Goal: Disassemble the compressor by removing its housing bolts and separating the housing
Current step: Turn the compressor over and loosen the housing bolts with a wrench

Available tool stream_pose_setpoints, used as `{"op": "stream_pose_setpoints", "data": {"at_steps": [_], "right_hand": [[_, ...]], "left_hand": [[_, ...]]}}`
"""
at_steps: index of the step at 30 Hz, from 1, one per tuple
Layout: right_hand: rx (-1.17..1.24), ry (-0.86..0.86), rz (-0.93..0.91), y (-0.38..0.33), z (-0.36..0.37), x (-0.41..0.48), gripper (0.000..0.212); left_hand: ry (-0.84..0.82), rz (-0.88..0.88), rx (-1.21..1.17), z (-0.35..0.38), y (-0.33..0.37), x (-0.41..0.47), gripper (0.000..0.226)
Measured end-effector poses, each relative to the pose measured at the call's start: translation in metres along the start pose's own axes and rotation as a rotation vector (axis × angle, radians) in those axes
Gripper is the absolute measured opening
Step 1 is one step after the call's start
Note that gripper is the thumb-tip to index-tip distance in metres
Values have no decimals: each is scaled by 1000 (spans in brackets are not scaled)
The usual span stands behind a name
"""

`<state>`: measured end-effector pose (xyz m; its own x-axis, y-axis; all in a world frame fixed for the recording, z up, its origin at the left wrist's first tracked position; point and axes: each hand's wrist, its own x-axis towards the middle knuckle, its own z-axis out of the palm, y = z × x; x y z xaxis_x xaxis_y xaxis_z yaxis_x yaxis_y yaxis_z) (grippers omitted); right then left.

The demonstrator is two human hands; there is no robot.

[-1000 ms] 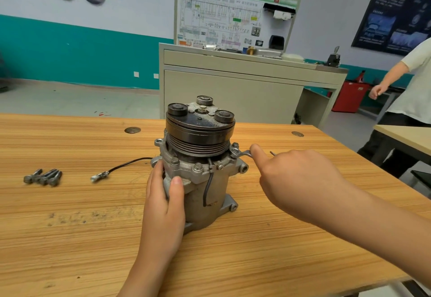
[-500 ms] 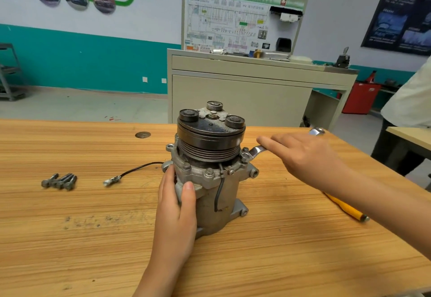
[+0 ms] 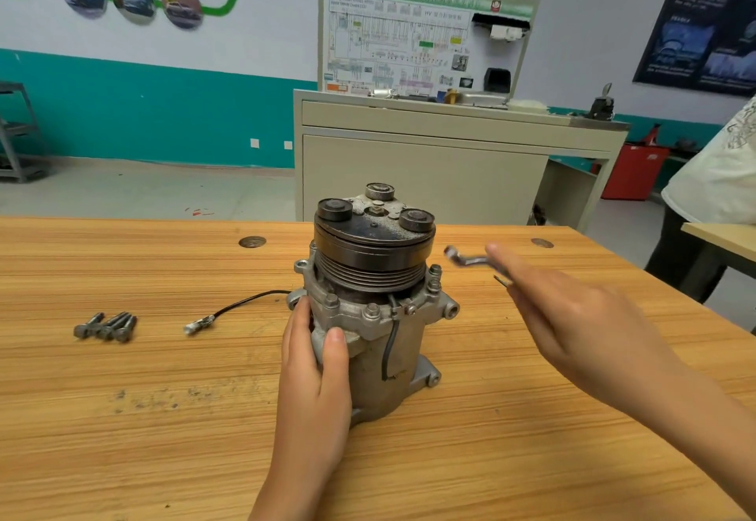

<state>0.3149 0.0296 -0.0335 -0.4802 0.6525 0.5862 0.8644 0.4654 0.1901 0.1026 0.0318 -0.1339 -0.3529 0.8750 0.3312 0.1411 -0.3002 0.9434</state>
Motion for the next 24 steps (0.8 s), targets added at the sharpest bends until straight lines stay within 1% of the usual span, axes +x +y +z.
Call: {"op": "stream_pose_setpoints", "data": {"at_steps": [1, 2, 4, 8, 11, 13, 16, 19, 23, 24], "right_hand": [[-61, -151, 21, -4, -7, -1, 52], [-115, -257, 53, -6, -9, -2, 54], [-188, -371, 72, -9, -8, -3, 54], [-290, -412, 72, -24, -11, 9, 66], [-391, -476, 82, -40, -18, 22, 75], [-408, -520, 75, -43, -22, 28, 75], [-437, -527, 74, -41, -25, 27, 71], [-471, -592, 53, -44, -24, 23, 74], [-487, -583, -20, -51, -23, 26, 81], [-490, -571, -35, -50, -22, 26, 78]], "left_hand": [[4, 0, -2, 0, 0, -1, 76], [6, -4, -6, 0, -2, 0, 74], [4, -9, -8, 0, -2, 0, 68], [10, 0, -6, 1, -1, 0, 69], [12, 6, -13, 2, -2, 0, 70], [10, 5, -7, 1, -2, 0, 71], [-2, 11, 8, -1, -2, 0, 70], [11, 8, -6, 1, -1, 0, 67], [22, 1, -34, 3, -1, 0, 55], [18, -4, -32, 3, -1, 0, 54]]}}
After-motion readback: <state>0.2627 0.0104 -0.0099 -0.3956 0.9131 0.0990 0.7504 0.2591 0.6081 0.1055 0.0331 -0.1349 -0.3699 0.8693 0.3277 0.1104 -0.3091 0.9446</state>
